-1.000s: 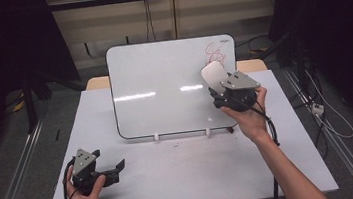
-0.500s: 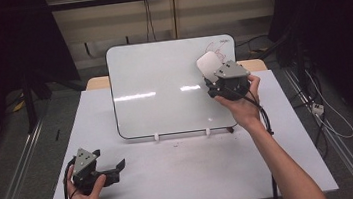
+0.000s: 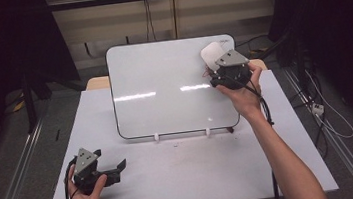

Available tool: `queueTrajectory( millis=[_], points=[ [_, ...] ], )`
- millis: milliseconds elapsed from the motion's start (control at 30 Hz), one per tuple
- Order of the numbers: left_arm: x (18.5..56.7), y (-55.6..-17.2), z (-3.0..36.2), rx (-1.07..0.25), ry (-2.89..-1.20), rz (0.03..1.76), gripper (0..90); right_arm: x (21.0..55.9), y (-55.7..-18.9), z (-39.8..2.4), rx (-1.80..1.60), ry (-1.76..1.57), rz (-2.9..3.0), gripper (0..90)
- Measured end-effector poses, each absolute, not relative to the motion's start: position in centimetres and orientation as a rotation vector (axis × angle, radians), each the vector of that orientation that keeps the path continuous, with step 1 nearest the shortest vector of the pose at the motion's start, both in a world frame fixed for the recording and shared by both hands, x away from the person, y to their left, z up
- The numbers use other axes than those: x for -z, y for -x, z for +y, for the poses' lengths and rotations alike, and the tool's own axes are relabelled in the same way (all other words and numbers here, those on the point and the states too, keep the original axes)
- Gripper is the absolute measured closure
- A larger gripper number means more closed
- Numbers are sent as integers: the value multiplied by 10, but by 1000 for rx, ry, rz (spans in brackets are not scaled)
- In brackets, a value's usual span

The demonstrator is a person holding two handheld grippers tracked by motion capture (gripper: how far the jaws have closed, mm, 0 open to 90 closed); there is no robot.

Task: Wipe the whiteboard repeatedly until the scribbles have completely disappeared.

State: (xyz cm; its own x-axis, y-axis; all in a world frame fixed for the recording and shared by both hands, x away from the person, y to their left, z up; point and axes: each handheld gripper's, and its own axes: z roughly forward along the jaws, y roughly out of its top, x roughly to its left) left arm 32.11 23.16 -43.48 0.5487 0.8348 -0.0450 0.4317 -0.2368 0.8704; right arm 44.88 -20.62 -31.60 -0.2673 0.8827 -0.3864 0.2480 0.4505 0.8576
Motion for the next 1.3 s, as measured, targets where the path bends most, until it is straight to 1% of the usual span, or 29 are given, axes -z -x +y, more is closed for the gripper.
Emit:
queueTrajectory(
  millis=[200, 567, 1300],
  points=[
    [435, -321, 232, -545, -1859, 1038, 52, 318, -458, -206, -801, -979, 1773, 313],
    [435, -321, 232, -547, -1865, 1036, 52, 320, -465, -207, -822, -1010, 1766, 312],
    [434, -320, 231, -552, -1870, 1034, 52, 324, -463, -206, -830, -1014, 1786, 313]
  ],
)
